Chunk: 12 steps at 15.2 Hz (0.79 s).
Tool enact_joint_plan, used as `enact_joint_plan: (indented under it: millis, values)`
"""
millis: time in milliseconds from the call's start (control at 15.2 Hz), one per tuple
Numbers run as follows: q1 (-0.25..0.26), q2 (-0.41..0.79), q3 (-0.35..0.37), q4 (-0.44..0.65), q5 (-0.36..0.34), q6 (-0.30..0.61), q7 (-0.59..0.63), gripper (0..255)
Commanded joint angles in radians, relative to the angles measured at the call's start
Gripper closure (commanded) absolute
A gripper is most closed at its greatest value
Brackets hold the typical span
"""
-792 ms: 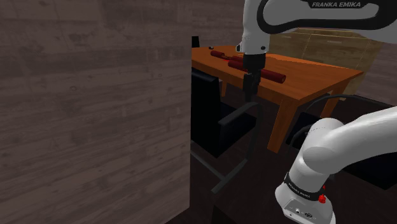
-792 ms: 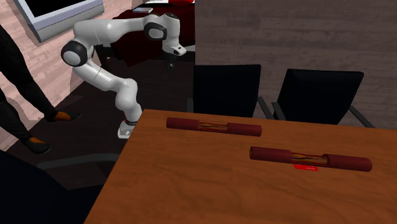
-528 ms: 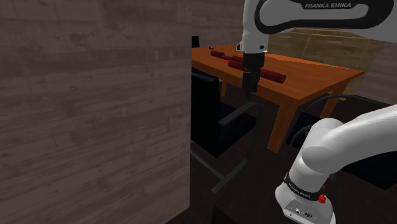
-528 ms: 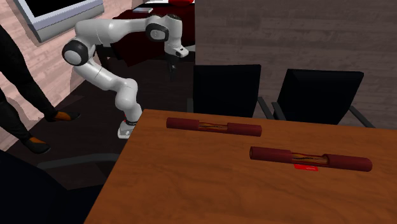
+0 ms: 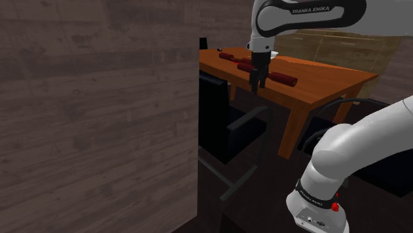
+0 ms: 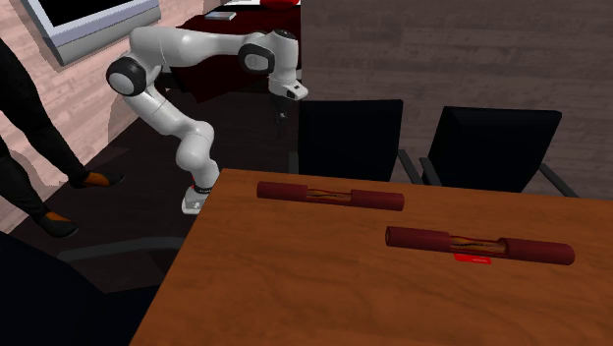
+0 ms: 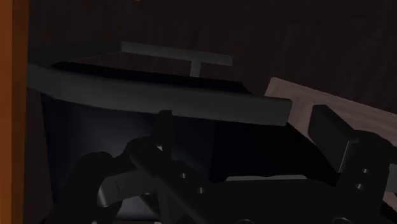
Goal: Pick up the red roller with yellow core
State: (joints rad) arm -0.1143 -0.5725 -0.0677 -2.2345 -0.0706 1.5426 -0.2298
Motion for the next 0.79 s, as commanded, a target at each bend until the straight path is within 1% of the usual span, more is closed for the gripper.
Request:
enact_joint_plan:
  millis: [0, 396, 726]
  values:
    - [-0.018, 0.046, -0.027, 0.036, -0.024, 0.019, -0.022, 0]
    - [-0.063, 0.188, -0.102, 0.158, -0.073, 0.072, -0.081, 0]
    - [-0.097, 0.315, -0.162, 0.284, -0.092, 0.104, -0.131, 0]
